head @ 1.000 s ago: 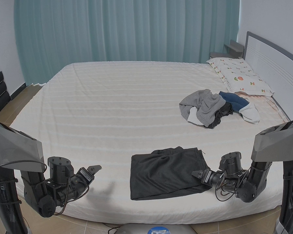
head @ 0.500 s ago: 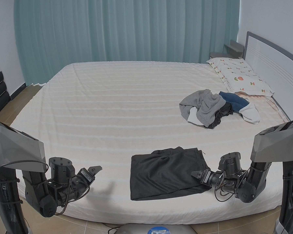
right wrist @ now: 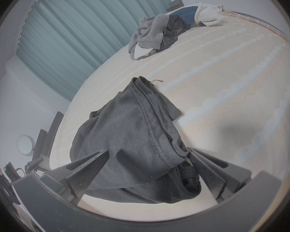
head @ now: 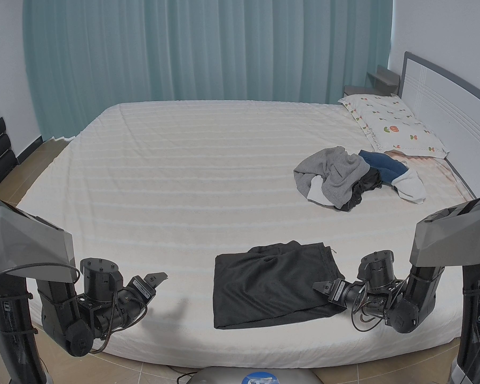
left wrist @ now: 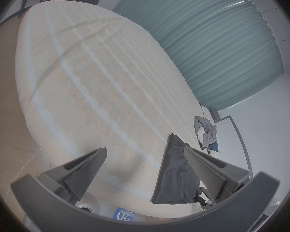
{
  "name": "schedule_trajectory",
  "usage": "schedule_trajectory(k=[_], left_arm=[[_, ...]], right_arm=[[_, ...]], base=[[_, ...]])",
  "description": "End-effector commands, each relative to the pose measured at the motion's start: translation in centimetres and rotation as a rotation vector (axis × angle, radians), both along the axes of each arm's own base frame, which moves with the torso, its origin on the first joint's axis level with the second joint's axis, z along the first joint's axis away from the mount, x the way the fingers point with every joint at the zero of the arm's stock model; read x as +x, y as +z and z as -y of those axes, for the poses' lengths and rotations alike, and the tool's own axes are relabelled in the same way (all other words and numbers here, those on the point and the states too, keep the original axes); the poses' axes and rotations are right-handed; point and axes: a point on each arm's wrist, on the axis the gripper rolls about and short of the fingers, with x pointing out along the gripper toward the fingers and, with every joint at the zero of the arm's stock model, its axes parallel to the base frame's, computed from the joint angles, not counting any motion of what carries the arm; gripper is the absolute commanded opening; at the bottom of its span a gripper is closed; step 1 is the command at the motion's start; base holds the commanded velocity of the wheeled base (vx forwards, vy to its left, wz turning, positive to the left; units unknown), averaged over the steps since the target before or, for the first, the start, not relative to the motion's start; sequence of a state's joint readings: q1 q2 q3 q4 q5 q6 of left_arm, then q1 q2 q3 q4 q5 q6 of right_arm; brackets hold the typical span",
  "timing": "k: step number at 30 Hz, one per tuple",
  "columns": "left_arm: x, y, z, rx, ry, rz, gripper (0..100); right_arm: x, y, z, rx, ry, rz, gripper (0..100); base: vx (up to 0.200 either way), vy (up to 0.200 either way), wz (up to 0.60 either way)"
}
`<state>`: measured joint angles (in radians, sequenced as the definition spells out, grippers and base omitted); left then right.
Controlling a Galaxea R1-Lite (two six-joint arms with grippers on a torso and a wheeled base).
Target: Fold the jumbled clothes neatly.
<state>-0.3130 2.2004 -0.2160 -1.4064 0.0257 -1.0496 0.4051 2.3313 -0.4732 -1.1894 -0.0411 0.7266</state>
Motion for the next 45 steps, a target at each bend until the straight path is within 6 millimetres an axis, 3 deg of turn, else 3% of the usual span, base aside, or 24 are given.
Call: schedule_trajectory(k=[1, 45], left_arm=[[-0.03, -0.07, -0.01, 0.0, 0.001, -0.003, 100], [0.01, -0.22, -0.01, 0.004, 0.003, -0.007, 100]], right_arm=[[0.0, -0.09, -0.04, 0.0, 0.001, -0.002, 100], [-0.19, -0.78, 0.13, -0.015, 0.007, -0.026, 100]], base=[[0.0, 0.0, 0.0], [0.0, 0.0, 0.0]])
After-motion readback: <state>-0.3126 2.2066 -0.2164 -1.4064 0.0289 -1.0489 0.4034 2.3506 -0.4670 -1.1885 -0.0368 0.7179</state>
